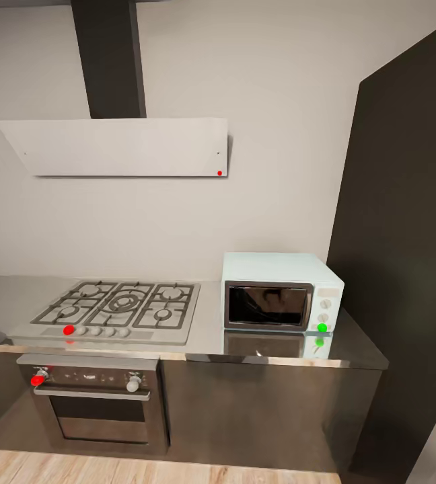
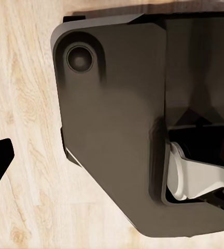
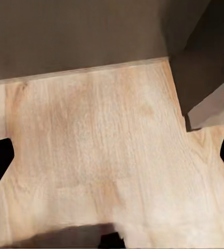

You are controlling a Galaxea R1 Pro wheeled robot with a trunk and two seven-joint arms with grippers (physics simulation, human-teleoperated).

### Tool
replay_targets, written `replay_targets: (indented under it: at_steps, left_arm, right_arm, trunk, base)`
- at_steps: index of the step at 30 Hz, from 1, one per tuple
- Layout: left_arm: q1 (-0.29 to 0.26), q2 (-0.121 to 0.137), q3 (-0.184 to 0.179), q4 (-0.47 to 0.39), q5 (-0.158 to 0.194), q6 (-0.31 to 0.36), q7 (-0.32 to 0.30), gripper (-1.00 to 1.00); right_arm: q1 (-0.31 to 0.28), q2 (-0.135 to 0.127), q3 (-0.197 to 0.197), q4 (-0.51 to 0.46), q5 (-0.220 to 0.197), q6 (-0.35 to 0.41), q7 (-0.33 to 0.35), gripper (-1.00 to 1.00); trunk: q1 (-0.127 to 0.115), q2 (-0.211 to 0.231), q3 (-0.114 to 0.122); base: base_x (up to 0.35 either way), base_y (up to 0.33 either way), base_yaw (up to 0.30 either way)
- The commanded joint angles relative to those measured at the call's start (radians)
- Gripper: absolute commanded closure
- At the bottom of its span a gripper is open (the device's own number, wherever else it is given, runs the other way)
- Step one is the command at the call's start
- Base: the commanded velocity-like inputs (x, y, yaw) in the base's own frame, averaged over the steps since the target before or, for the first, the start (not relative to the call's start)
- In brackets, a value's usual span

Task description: In the kitchen, take the popcorn bag from the countertop, put it into the microwave, and heat it until the popcorn is cooked so the cooked popcorn ends up inside the bag.

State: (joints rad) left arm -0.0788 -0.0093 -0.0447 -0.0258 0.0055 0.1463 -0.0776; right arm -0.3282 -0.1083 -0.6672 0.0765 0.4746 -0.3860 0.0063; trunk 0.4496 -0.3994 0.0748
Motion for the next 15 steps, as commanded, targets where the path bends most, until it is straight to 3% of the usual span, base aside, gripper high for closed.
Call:
replay_targets:
  at_steps: [1, 5, 7, 12, 13, 15]
  left_arm:
    - [0.000, 0.000, -0.004, -0.002, 0.001, 0.006, -0.002, -1.00]
    - [0.000, 0.000, -0.004, -0.002, 0.001, 0.006, -0.002, -1.00]
    - [0.000, 0.000, -0.004, -0.002, 0.001, 0.006, -0.002, -1.00]
    - [0.000, 0.000, -0.004, -0.002, 0.001, 0.006, -0.002, -1.00]
    - [0.000, 0.000, -0.004, -0.002, 0.001, 0.006, -0.002, -1.00]
    - [0.000, 0.000, -0.004, -0.002, 0.001, 0.006, -0.002, -1.00]
  right_arm:
    - [0.036, 0.006, -0.008, 0.004, 0.006, -0.006, 0.000, -1.00]
    - [0.210, 0.047, -0.006, 0.005, 0.007, 0.000, -0.001, -1.00]
    - [0.283, 0.062, -0.006, 0.005, 0.007, 0.085, -0.001, -1.00]
    - [0.336, 0.077, -0.010, 0.004, 0.007, 0.394, -0.001, -1.00]
    - [0.338, 0.077, -0.015, 0.002, 0.006, 0.407, -0.001, -1.00]
    - [0.340, 0.076, -0.020, -0.016, 0.006, 0.353, 0.000, -1.00]
  trunk:
    - [0.000, -0.001, 0.000]
    - [0.000, -0.001, 0.000]
    - [0.000, -0.001, 0.000]
    - [0.000, -0.001, 0.000]
    - [0.000, -0.001, 0.000]
    - [0.000, -0.001, 0.000]
  base:
    - [0.000, 0.000, 0.000]
    - [0.000, 0.000, 0.000]
    - [0.000, 0.000, 0.000]
    - [0.000, 0.000, 0.000]
    - [0.000, 0.000, 0.000]
    - [0.000, 0.000, 0.000]
